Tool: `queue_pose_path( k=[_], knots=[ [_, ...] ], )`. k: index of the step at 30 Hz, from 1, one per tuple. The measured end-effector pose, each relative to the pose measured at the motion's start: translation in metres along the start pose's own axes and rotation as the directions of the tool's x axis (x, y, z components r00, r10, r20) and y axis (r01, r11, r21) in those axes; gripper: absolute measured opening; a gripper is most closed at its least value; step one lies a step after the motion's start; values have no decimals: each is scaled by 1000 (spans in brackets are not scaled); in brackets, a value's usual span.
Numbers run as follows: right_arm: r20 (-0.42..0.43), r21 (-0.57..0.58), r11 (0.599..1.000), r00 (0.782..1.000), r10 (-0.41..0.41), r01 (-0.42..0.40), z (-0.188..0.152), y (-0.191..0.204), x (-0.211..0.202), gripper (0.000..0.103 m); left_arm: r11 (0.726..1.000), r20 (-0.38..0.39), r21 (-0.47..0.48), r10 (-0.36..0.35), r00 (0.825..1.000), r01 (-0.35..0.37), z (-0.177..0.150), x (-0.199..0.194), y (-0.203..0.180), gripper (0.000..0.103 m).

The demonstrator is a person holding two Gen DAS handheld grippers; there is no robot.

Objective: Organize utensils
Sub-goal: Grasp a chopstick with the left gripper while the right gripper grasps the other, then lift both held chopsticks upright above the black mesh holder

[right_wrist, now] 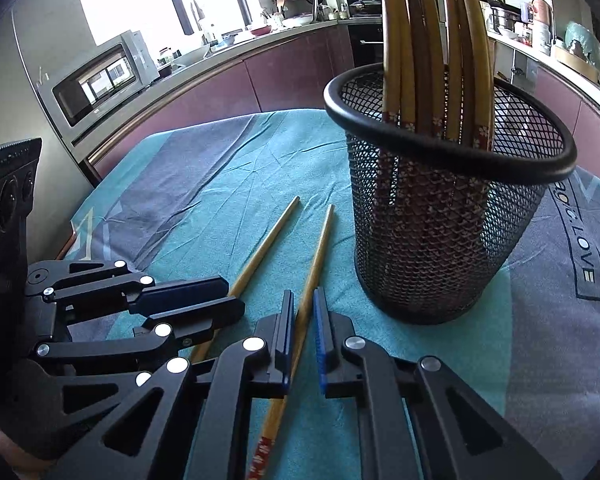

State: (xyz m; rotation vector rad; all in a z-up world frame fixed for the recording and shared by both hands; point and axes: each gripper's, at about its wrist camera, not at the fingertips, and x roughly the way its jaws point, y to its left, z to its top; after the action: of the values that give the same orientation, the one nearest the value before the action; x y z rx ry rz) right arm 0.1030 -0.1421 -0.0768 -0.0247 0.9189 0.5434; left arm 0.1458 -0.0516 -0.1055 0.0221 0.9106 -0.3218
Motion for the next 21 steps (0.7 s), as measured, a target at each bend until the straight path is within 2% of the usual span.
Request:
queue_pose_path(
  k=[11, 21],
  knots=[
    [19, 20, 999, 999, 38, -38, -5, -4, -15, 5, 999, 11, -31, -7, 1000, 8, -7, -5, -2, 8],
    [88, 10, 996, 992, 90, -92, -8, 0, -48, 5, 998, 62, -43, -50, 997, 53, -6, -35, 1, 8]
  ],
)
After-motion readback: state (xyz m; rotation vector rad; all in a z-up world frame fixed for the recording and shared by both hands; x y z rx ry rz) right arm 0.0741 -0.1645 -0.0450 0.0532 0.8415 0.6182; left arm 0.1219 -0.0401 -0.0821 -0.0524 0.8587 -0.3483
